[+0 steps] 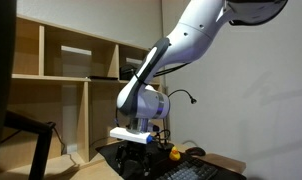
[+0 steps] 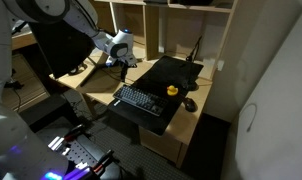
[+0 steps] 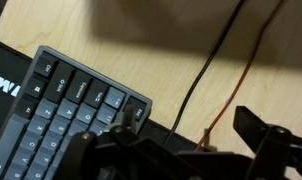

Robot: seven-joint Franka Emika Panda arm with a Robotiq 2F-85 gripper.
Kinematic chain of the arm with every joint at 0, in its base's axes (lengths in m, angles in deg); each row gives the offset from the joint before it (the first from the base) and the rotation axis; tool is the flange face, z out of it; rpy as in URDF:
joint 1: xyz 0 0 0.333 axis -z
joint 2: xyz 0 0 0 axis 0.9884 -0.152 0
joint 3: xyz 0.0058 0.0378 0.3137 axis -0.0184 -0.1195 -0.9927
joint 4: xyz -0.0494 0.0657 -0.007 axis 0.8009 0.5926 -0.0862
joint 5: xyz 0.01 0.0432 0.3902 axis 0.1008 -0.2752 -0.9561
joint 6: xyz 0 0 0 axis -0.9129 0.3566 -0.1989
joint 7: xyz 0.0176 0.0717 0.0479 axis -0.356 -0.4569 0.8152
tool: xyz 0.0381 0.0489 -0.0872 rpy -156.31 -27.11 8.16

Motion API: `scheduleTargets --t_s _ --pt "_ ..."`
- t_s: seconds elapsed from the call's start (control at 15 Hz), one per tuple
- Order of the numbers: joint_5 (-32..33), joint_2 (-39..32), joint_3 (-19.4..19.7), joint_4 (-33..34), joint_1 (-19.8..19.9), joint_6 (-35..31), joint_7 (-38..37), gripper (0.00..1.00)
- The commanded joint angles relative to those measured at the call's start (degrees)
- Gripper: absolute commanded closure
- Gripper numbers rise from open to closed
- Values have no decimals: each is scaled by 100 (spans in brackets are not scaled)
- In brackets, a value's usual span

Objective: Click the escape key on the keyboard

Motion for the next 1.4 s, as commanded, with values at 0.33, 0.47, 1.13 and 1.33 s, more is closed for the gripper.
scheduleTargets --t_s 0.33,0.47,1.13,1.33 --pt "-45 -2 -39 31 4 10 -24 0" --pt "-46 -2 -40 32 4 8 -24 0" --pt "-138 -905 -17 780 40 -61 -212 0" --pt "-96 -728 20 613 2 -258 -365 0"
